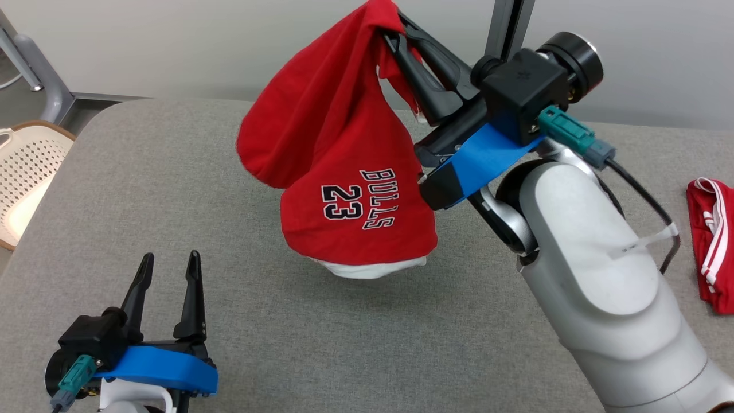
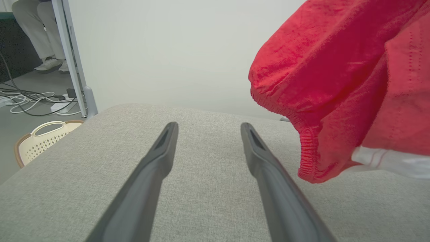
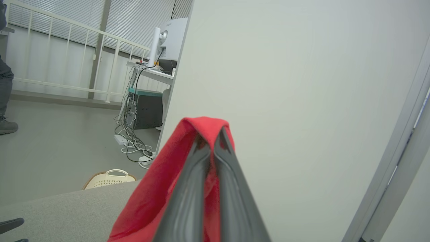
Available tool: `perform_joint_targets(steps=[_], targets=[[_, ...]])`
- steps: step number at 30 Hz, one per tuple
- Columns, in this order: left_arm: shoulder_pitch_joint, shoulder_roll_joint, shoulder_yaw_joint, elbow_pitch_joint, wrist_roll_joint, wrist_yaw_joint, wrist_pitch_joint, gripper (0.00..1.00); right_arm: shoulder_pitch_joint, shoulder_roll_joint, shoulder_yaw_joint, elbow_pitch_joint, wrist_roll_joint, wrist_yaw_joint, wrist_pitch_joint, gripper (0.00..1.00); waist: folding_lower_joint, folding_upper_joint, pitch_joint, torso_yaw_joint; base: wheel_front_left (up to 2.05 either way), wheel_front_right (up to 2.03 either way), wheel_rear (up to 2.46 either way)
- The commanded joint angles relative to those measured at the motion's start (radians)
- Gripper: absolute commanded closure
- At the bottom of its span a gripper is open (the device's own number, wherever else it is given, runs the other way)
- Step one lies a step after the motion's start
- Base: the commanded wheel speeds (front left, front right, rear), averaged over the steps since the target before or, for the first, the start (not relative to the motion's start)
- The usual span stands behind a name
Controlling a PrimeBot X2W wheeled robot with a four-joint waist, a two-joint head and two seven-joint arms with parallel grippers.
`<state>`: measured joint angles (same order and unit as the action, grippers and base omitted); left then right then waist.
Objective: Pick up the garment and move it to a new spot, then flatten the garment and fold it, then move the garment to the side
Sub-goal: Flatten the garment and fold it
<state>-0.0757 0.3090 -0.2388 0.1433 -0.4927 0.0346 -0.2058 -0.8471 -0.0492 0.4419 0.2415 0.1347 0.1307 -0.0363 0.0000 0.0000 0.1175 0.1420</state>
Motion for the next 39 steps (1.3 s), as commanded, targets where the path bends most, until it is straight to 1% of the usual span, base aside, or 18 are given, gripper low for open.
perform_joint_targets(steps=[1, 5, 8, 11, 13, 17, 20, 23, 26, 28, 30, 33, 34, 35, 36, 39], targets=[[-0.012, 0.004, 0.001, -0.001, -0.002, 0.0, -0.007, 0.0, 0.004, -0.006, -0.012, -0.004, 0.003, 0.0, 0.009, 1.0, 0.0, 0.0, 0.001, 0.0, 0.0, 0.0, 0.0], [-0.01, 0.007, 0.003, -0.003, -0.005, 0.004, -0.01, 0.0, 0.112, -0.058, -0.069, -0.023, 0.006, 0.0, 0.08, 1.0, 0.0, 0.0, 0.003, -0.003, 0.0, 0.0, 0.0], [-0.012, 0.006, 0.003, -0.003, -0.007, 0.006, -0.012, 0.0, 0.207, -0.112, -0.129, -0.029, -0.013, 0.0, 0.123, 1.0, 0.0, 0.0, 0.01, -0.007, 0.0, 0.0, 0.0], [-0.017, 0.004, 0.001, -0.001, -0.006, 0.006, -0.015, 0.0, 0.3, -0.162, -0.197, -0.01, -0.053, 0.0, 0.132, 1.0, 0.0, 0.0, 0.017, -0.01, 0.0, 0.0, 0.0], [-0.021, 0.004, -0.001, 0.003, -0.007, 0.003, -0.015, 0.0, 0.34, -0.18, -0.245, 0.012, -0.079, 0.0, 0.124, 1.0, 0.0, 0.0, 0.019, -0.011, 0.0, 0.0, 0.0], [-0.028, 0.006, -0.006, 0.012, -0.008, -0.003, -0.017, 0.0, 0.397, -0.185, -0.315, 0.047, -0.113, 0.0, 0.109, 1.0, 0.0, 0.0, 0.016, -0.009, 0.0, 0.0, 0.0], [-0.027, 0.008, -0.009, 0.017, -0.01, -0.004, -0.019, 0.0, 0.419, -0.175, -0.338, 0.049, -0.125, 0.0, 0.101, 1.0, 0.0, 0.0, 0.011, -0.009, 0.0, 0.0, 0.0], [-0.02, 0.011, -0.012, 0.022, -0.011, -0.006, -0.019, 0.0, 0.43, -0.164, -0.337, 0.014, -0.114, 0.0, 0.101, 1.0, 0.0, 0.0, 0.001, -0.007, 0.0, 0.0, 0.0], [-0.009, 0.013, -0.012, 0.026, -0.014, -0.004, -0.019, 0.0, 0.428, -0.163, -0.312, -0.061, -0.106, 0.0, 0.107, 1.0, 0.0, 0.0, -0.011, -0.01, 0.0, 0.0, 0.0], [-0.003, 0.014, -0.015, 0.026, -0.014, -0.003, -0.019, 0.0, 0.43, -0.17, -0.302, -0.106, -0.109, 0.0, 0.119, 1.0, 0.0, 0.0, -0.019, -0.011, 0.0, 0.0, 0.0], [0.0, 0.015, -0.017, 0.025, -0.015, -0.001, -0.018, 0.0, 0.449, -0.175, -0.303, -0.124, -0.111, 0.0, 0.145, 1.0, 0.0, 0.0, -0.027, -0.01, 0.0, 0.0, 0.0], [0.002, 0.013, -0.022, 0.022, -0.016, -0.001, -0.015, 0.0, 0.484, -0.18, -0.334, -0.109, -0.119, 0.0, 0.188, 1.0, 0.0, 0.0, -0.032, -0.007, 0.0, 0.0, 0.0], [0.001, 0.013, -0.023, 0.021, -0.016, -0.001, -0.015, 0.0, 0.496, -0.171, -0.363, -0.094, -0.121, 0.0, 0.204, 1.0, 0.0, 0.0, -0.033, -0.007, 0.0, 0.0, 0.0], [0.0, 0.013, -0.025, 0.02, -0.016, -0.001, -0.014, 0.0, 0.51, -0.167, -0.386, -0.074, -0.13, 0.0, 0.223, 0.6, 0.0, 0.0, -0.034, -0.005, 0.0, 0.0, 0.0], [0.0, 0.013, -0.027, 0.019, -0.016, -0.002, -0.013, 0.0, 0.521, -0.163, -0.403, -0.056, -0.138, 0.0, 0.235, 0.0, 0.0, 0.0, -0.035, -0.004, 0.0, 0.0, 0.0], [0.006, 0.018, -0.032, 0.016, -0.016, -0.001, -0.011, 0.0, 0.56, -0.147, -0.47, -0.021, -0.16, 0.0, 0.26, 0.0, 0.0, 0.0, -0.036, 0.002, 0.0, 0.0, 0.0]])
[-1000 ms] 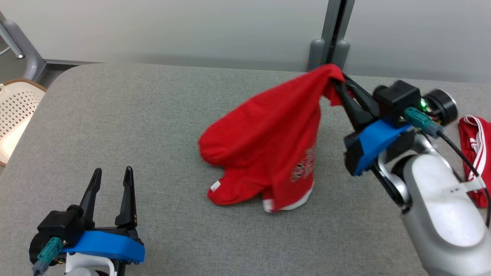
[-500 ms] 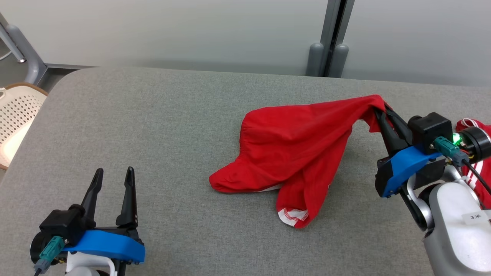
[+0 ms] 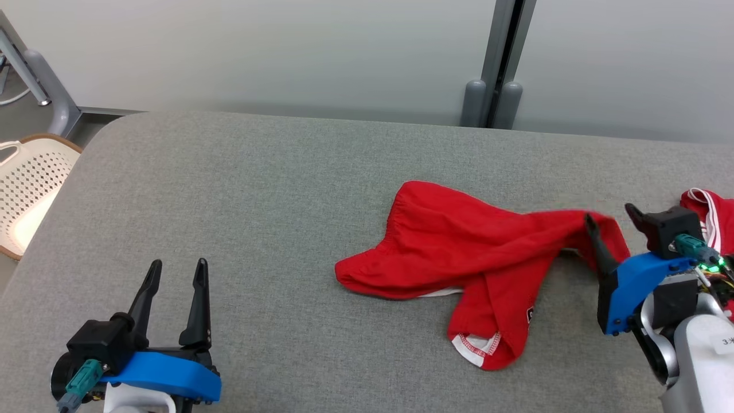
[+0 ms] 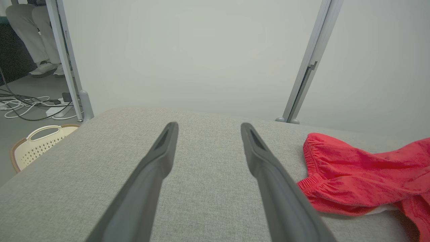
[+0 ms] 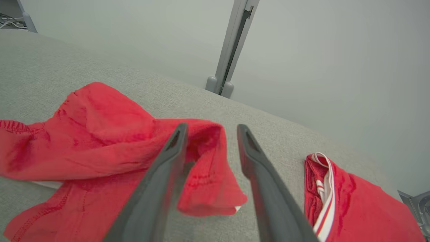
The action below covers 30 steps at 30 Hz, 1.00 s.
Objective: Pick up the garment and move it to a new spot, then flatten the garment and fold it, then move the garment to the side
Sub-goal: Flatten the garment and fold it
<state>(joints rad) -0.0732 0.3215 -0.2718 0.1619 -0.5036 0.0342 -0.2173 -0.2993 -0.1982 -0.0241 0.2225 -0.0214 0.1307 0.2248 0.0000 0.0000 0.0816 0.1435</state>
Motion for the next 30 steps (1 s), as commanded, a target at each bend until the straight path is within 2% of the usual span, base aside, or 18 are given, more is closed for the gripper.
perform_joint_targets(steps=[1, 7, 12, 16, 22, 30], targets=[[0.006, 0.007, 0.002, -0.003, -0.006, 0.0, 0.001, 0.0, 0.023, 0.01, -0.019, -0.003, -0.005, 0.0, 0.001, 0.0, 0.0, 0.0, -0.001, 0.001, 0.0, 0.0, 0.0], [0.014, 0.013, 0.001, -0.009, -0.006, 0.009, 0.003, 0.0, 0.121, 0.068, -0.056, -0.091, 0.017, 0.0, 0.063, 0.0, 0.0, 0.0, -0.007, 0.006, 0.0, 0.0, 0.0], [0.019, 0.014, 0.003, -0.016, -0.012, 0.016, 0.003, 0.0, 0.257, 0.111, 0.002, -0.243, 0.069, 0.0, 0.139, 0.0, 0.0, 0.0, -0.006, 0.005, 0.0, 0.0, 0.0], [0.02, 0.015, 0.006, -0.023, -0.014, 0.019, 0.0, 0.0, 0.333, 0.13, 0.055, -0.303, 0.09, 0.0, 0.191, 0.0, 0.0, 0.0, 0.003, -0.002, 0.0, 0.0, 0.0], [0.002, 0.013, 0.003, -0.03, -0.015, 0.024, -0.002, 0.0, 0.294, 0.14, 0.101, -0.234, 0.057, 0.0, 0.194, 0.0, 0.0, 0.0, 0.02, -0.006, 0.0, 0.0, 0.0], [-0.016, 0.01, -0.003, -0.03, -0.018, 0.023, -0.005, 0.0, 0.167, 0.139, 0.133, 0.009, -0.006, 0.0, 0.192, 0.0, 0.0, 0.0, 0.048, 0.0, 0.0, 0.0, 0.0]])
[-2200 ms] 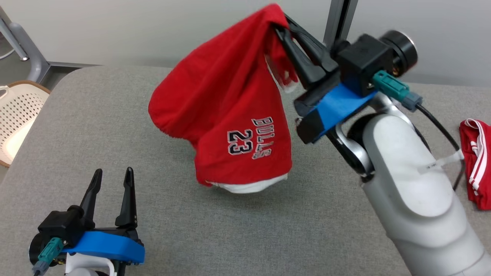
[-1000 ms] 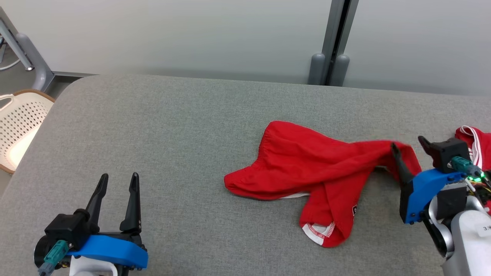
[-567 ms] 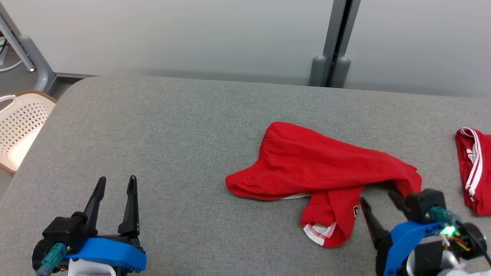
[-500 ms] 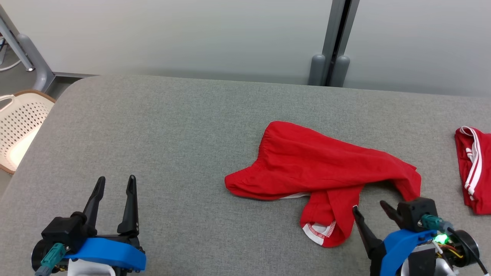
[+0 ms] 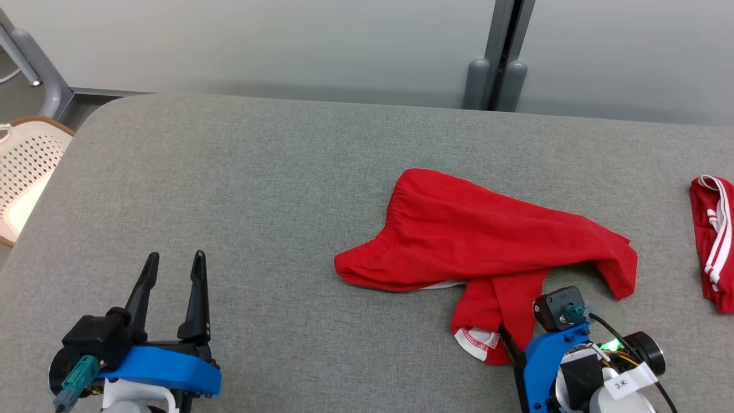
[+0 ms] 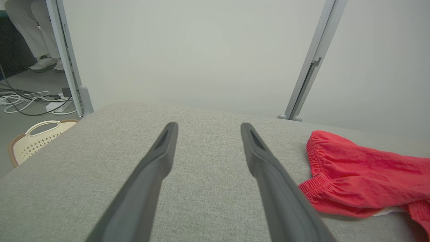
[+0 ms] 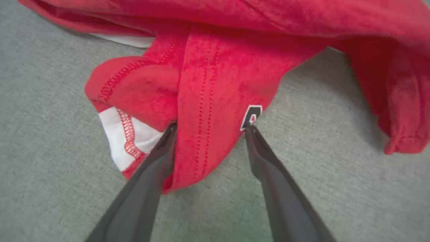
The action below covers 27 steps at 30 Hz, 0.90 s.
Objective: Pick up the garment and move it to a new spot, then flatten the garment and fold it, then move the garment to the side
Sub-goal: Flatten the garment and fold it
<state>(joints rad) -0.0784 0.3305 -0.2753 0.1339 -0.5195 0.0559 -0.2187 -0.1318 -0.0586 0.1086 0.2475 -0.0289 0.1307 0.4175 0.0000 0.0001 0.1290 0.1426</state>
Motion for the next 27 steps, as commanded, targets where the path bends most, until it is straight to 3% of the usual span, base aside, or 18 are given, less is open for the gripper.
perform_joint_targets(steps=[1, 5, 6, 7, 8, 9, 16, 23, 27], targets=[[-0.013, 0.0, -0.001, -0.001, -0.002, 0.001, -0.004, 0.0, -0.017, -0.002, 0.001, 0.014, -0.007, 0.0, -0.005, 0.0, 0.0, -0.0001, 0.003, 0.003, 0.0, 0.0, 0.0], [-0.015, 0.0, -0.003, 0.003, -0.004, 0.001, -0.007, 0.0, -0.062, -0.003, 0.003, 0.088, -0.023, 0.0, -0.039, 0.0, 0.0, -0.0001, 0.006, 0.01, 0.0, 0.0, 0.0], [-0.015, 0.001, -0.002, 0.003, -0.004, 0.002, -0.006, 0.0, -0.068, -0.003, -0.002, 0.1, -0.029, 0.0, -0.045, 0.19, 0.0, -0.0001, 0.007, 0.011, 0.0, 0.0, 0.0], [-0.014, 0.002, -0.001, 0.003, -0.005, 0.002, -0.007, 0.0, -0.073, -0.003, -0.01, 0.108, -0.036, 0.0, -0.053, 0.61, 0.0, -0.0001, 0.007, 0.011, 0.0, 0.0, 0.0], [-0.014, 0.003, -0.001, 0.004, -0.007, 0.003, -0.008, 0.0, -0.081, -0.003, -0.023, 0.113, -0.04, 0.0, -0.063, 0.96, 0.0, -0.0001, 0.007, 0.012, 0.0, 0.0, 0.0], [-0.014, 0.003, -0.001, 0.004, -0.007, 0.004, -0.009, 0.0, -0.087, -0.002, -0.034, 0.117, -0.043, 0.0, -0.074, 1.0, 0.0, -0.0001, 0.007, 0.012, 0.0, 0.0, 0.0], [-0.009, 0.005, -0.003, 0.008, -0.01, 0.005, -0.011, 0.0, -0.117, 0.007, -0.061, 0.057, -0.016, 0.0, -0.17, 1.0, 0.0, -0.0001, -0.007, 0.014, 0.0, 0.0, 0.0], [0.003, 0.013, -0.006, 0.002, -0.012, 0.013, -0.006, 0.0, -0.238, 0.008, 0.109, -0.095, 0.085, 0.0, -0.18, 1.0, 0.0, -0.0001, -0.028, 0.006, 0.0, 0.0, 0.0], [0.001, 0.013, -0.01, -0.002, -0.014, 0.012, -0.004, 0.0, -0.37, 0.008, 0.227, -0.107, 0.142, 0.0, -0.195, 1.0, 0.0, -0.0001, -0.031, 0.007, 0.0, 0.0, 0.0]])
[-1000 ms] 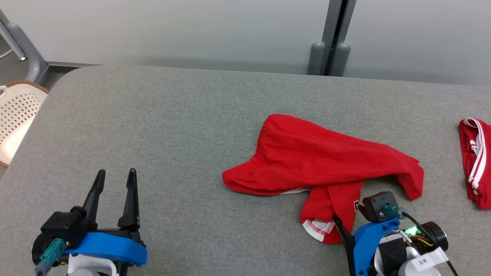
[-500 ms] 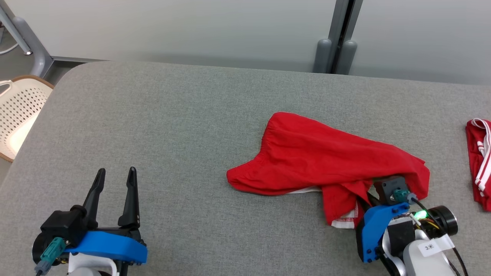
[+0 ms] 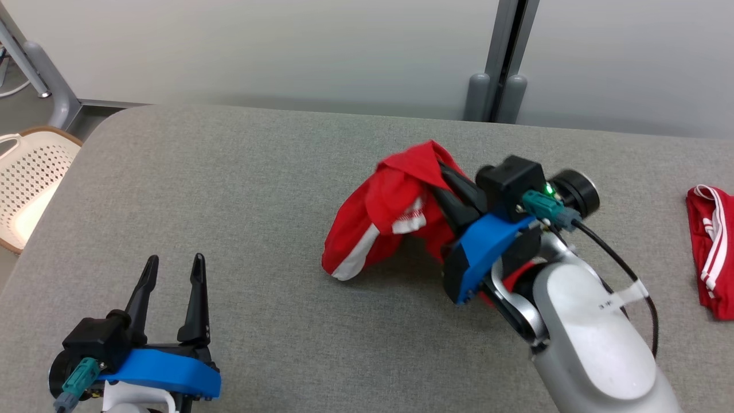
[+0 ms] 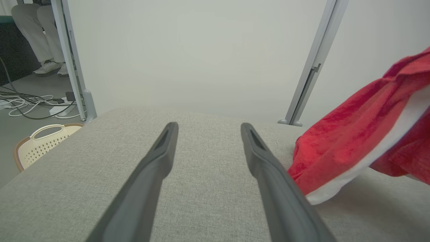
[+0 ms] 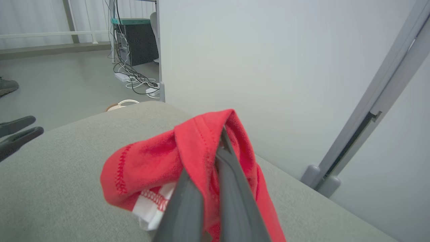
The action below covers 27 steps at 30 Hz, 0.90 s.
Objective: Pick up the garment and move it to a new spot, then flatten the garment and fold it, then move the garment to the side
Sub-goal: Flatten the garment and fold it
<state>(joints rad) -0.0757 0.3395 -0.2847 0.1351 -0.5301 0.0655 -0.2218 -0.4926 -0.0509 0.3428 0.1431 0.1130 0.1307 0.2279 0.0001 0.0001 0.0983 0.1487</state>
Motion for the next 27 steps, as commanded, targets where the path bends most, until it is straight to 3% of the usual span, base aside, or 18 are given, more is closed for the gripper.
perform_joint_targets(steps=[1, 6, 10, 17, 21, 27], targets=[[-0.003, 0.004, -0.002, -0.003, -0.004, 0.001, 0.0, 0.0, -0.047, 0.0, 0.023, 0.003, 0.015, 0.0, -0.013, 1.0, -0.0001, -0.0001, -0.001, 0.003, 0.0, 0.0, 0.0], [-0.01, 0.002, -0.013, 0.002, -0.002, -0.003, 0.002, 0.0, -0.207, 0.0, 0.111, 0.007, 0.107, 0.0, -0.087, 1.0, -0.0001, -0.0001, -0.009, 0.02, 0.0, 0.0, 0.0], [0.0, 0.008, -0.016, 0.001, -0.001, 0.0, 0.004, 0.0, -0.247, 0.0, 0.079, -0.019, 0.173, 0.0, -0.145, 1.0, -0.0001, -0.0001, -0.02, 0.034, 0.0, 0.0, 0.0], [0.025, 0.018, -0.009, -0.016, -0.007, 0.013, 0.004, 0.0, -0.084, -0.047, -0.111, 0.016, 0.141, 0.0, -0.107, 1.0, -0.0001, -0.0001, -0.021, 0.029, 0.0, 0.0, 0.0], [0.019, 0.017, -0.008, -0.026, -0.011, 0.017, 0.003, 0.0, 0.022, -0.065, -0.245, 0.105, 0.124, 0.0, -0.083, 1.0, -0.0001, -0.0001, -0.001, 0.019, 0.0, 0.0, 0.0], [-0.008, 0.012, -0.012, -0.027, -0.012, 0.016, 0.0, 0.0, 0.057, -0.049, -0.39, 0.243, 0.075, 0.0, -0.114, 1.0, -0.0001, -0.0001, 0.027, 0.011, 0.0, 0.0, 0.0]])
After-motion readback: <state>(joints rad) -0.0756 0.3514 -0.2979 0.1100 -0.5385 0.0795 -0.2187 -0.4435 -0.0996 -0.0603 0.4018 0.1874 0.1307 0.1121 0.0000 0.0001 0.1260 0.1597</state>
